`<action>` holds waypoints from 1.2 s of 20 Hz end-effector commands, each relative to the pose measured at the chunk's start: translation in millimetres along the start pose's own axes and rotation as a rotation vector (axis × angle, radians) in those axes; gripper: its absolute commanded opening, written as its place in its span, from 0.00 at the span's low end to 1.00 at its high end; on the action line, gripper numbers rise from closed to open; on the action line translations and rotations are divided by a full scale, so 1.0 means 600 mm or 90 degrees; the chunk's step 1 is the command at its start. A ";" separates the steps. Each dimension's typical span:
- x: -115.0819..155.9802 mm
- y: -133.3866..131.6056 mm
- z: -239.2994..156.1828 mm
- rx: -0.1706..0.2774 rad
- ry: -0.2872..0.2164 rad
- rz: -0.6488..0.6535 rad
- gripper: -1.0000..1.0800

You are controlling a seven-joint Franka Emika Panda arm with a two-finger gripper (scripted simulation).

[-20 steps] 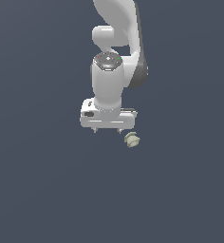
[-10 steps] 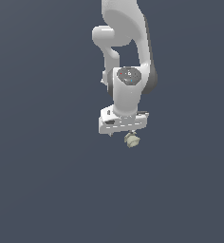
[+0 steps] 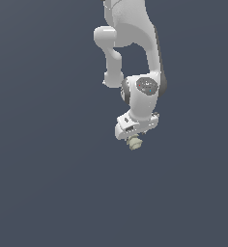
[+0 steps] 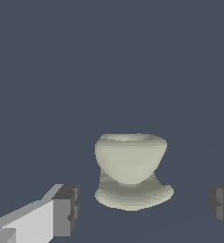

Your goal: Pick up the object and move it to a goal position.

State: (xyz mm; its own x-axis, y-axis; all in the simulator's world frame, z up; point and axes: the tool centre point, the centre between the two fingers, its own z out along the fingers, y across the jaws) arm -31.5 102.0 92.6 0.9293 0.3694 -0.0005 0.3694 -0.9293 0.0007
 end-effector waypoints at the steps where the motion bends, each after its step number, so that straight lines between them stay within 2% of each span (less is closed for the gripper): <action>1: 0.000 0.000 0.000 0.000 0.000 0.000 0.96; 19: -0.001 -0.004 0.086 0.000 0.000 -0.005 0.96; 20: -0.001 -0.004 0.086 0.000 0.000 -0.005 0.00; 24: -0.001 -0.004 0.086 0.000 0.000 -0.005 0.00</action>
State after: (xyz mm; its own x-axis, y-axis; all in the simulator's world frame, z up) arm -32.4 104.0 42.0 0.9260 0.3775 0.0009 0.3775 -0.9260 0.0002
